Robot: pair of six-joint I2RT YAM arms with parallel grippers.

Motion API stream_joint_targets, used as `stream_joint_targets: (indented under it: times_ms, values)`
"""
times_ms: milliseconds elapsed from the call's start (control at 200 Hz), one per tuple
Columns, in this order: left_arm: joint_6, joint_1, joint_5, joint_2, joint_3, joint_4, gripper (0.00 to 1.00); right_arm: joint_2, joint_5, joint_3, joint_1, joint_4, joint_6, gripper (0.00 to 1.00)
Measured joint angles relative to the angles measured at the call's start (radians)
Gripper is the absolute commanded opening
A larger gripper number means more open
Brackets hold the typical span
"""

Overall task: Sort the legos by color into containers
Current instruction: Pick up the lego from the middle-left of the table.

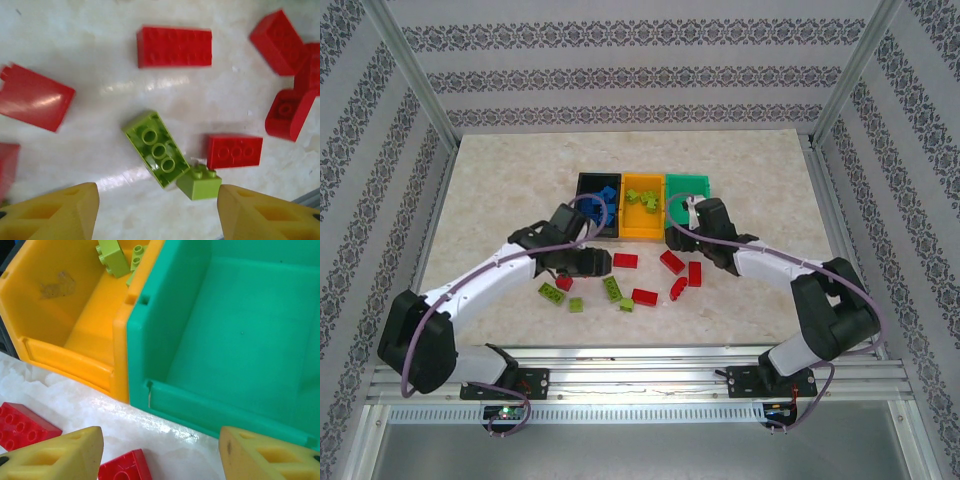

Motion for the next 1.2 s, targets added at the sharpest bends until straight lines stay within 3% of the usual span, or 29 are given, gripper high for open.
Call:
stream_joint_targets:
  times_ms: [220, 779, 959, 1054, 1199]
  values:
    - [-0.085, -0.125, -0.051, 0.090, 0.000, -0.018, 0.63, -0.020, 0.003, -0.026, 0.002, 0.056, 0.000, 0.63]
    - [-0.249, -0.130, -0.085, 0.324, 0.034, 0.084, 0.62, -0.040, 0.000, -0.034, 0.028, 0.076, 0.001, 0.64]
    - [-0.265, -0.130, -0.104, 0.358, 0.072, 0.064, 0.53, -0.045, -0.001, -0.038, 0.028, 0.076, 0.001, 0.64]
    - [-0.263, -0.130, -0.116, 0.363, 0.077, 0.048, 0.40, -0.045, -0.001, -0.038, 0.028, 0.076, 0.002, 0.64]
    - [-0.260, -0.130, -0.124, 0.363, 0.078, 0.049, 0.32, -0.045, -0.002, -0.038, 0.028, 0.076, 0.003, 0.64]
